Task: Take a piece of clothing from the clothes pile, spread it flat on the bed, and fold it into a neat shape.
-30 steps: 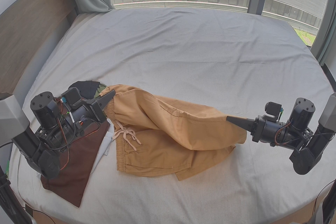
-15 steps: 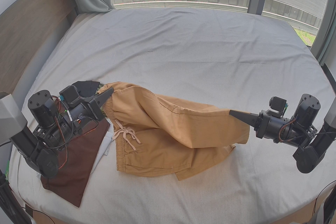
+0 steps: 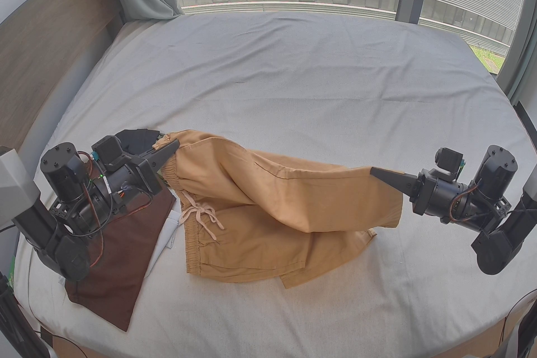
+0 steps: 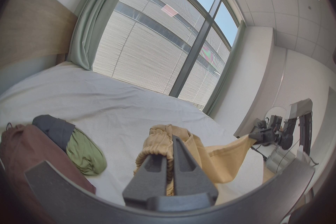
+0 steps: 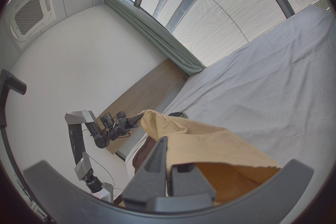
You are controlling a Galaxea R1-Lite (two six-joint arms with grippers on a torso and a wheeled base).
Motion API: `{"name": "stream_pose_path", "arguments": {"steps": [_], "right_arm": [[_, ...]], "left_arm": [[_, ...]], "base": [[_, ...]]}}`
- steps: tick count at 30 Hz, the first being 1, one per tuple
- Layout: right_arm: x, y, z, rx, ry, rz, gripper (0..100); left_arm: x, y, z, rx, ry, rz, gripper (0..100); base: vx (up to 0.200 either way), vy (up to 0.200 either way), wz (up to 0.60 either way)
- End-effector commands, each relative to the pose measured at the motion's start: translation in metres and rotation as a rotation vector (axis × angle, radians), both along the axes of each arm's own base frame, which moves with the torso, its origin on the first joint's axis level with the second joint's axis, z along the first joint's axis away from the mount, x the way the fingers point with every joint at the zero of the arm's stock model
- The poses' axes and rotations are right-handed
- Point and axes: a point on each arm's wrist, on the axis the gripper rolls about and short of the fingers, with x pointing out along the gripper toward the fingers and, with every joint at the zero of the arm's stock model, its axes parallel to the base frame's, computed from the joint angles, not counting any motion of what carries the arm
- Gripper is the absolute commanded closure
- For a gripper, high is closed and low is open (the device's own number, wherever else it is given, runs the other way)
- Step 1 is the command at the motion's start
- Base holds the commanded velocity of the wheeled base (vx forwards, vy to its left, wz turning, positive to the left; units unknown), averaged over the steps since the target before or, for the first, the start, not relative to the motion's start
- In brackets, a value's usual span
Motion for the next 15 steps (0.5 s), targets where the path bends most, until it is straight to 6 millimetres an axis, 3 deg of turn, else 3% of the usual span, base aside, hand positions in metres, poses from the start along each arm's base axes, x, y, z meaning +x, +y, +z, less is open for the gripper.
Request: {"name": "stream_pose_path", "arguments": {"steps": [1, 15], "right_arm": [[0.001, -0.001, 0.008, 0.012, -0.029, -0.029, 100], [0.007, -0.005, 0.015, 0.024, -0.061, -0.064, 100]], "left_arm": [[0.003, 0.014, -0.003, 0.035, -0.011, 0.012, 100], [0.008, 0.026, -0.003, 0.061, -0.032, -0.034, 100]], "base": [[0.000, 0.000, 0.00], [0.000, 0.000, 0.00]]}}
